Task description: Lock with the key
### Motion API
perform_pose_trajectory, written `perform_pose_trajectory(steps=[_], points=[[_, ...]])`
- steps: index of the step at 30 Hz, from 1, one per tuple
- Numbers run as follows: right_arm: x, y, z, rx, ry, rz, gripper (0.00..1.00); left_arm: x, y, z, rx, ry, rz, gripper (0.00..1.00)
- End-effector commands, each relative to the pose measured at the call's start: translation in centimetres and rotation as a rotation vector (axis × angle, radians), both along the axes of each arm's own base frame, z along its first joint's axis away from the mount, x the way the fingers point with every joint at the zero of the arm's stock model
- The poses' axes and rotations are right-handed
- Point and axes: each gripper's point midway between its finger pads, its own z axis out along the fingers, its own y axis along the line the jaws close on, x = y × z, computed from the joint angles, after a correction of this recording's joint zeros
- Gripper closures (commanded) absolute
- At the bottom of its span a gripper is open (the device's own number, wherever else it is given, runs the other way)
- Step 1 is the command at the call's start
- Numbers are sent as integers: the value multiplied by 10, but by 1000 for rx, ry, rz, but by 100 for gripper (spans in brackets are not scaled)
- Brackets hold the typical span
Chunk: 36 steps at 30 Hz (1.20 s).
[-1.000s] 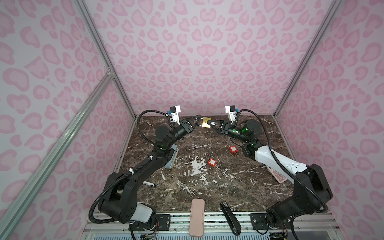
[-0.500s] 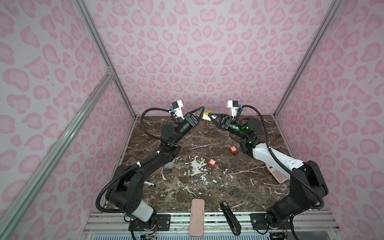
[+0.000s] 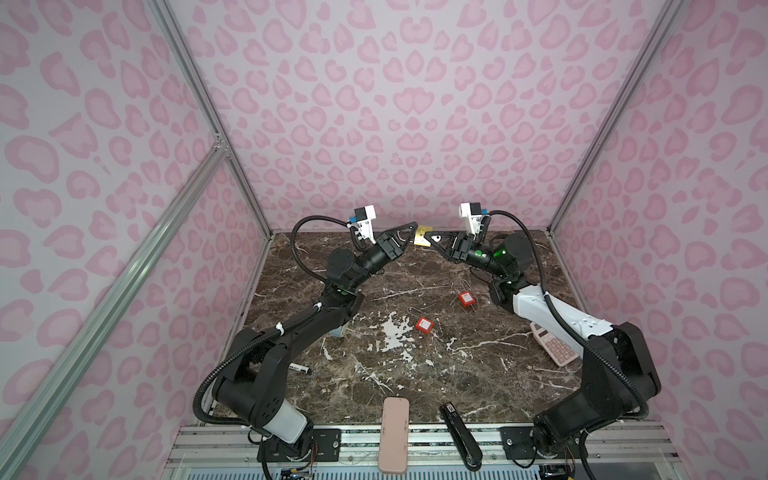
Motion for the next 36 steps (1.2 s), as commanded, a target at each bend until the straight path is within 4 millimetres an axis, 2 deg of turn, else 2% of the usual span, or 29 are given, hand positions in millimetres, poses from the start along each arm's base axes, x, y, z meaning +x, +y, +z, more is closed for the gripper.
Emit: perform_pose_trajectory(steps=[1, 4, 6, 15, 19, 20, 31, 36], points=[[-3, -5, 3, -5, -39, -12, 100, -16, -10, -7, 48, -13, -111, 68], [-4, -9, 3, -10, -42, -15, 100, -15, -7, -6, 53, -18, -107, 58], [-4, -11, 4, -12, -44, -11, 100, -14, -3, -7, 62, -17, -102, 55], [-7, -15, 6, -44, -47, 27, 100, -16, 19, -16, 93, 7, -62, 56], [-8, -13, 4, -63, -42, 43, 100, -19, 19, -16, 108, 8, -70, 63], [-7, -13, 4, -64, -42, 43, 100, -19, 19, -16, 108, 9, -70, 68], [-9, -12, 7, -72, -53, 63, 100, -17, 22, -15, 111, 6, -64, 96], [-9, -11, 6, -75, -45, 70, 100, -17, 22, -16, 113, 7, -68, 97]])
